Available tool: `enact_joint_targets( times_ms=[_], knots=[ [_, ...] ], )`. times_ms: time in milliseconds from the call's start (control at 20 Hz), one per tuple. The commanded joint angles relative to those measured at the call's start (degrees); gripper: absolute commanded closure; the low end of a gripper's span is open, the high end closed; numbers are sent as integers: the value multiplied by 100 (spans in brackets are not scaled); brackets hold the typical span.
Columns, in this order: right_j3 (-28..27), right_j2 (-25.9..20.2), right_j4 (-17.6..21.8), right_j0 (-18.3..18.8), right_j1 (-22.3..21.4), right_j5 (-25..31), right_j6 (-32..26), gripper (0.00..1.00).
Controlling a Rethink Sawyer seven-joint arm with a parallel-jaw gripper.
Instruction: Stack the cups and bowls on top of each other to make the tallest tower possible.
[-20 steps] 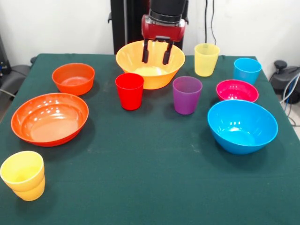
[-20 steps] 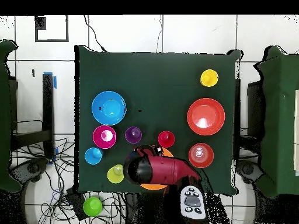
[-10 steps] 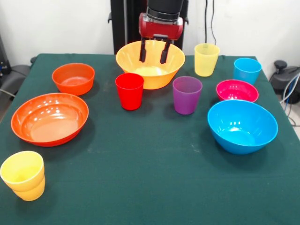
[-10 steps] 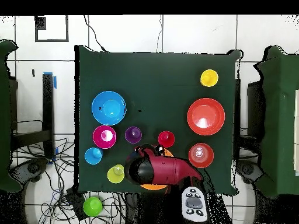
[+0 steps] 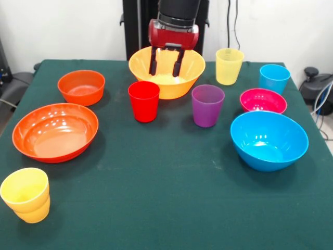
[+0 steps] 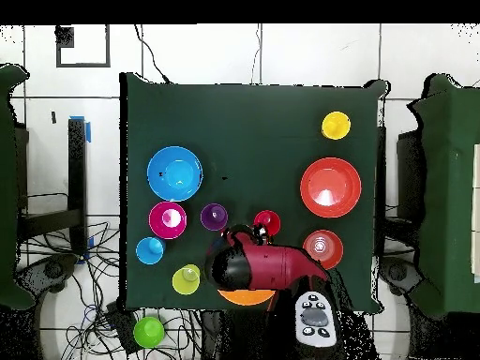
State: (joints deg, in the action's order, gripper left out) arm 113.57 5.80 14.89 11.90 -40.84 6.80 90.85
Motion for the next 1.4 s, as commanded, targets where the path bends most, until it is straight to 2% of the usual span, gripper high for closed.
enact_joint_targets(
  times_ms=[50,500,1050,1400],
  knots=[
    [-517,-416,503,199,598,-433,329,0],
    [-585,-496,703,423,861,-705,428,0],
    [-457,-501,481,302,907,-687,675,0],
    [-388,-652,422,386,910,-641,716,0]
  ],
)
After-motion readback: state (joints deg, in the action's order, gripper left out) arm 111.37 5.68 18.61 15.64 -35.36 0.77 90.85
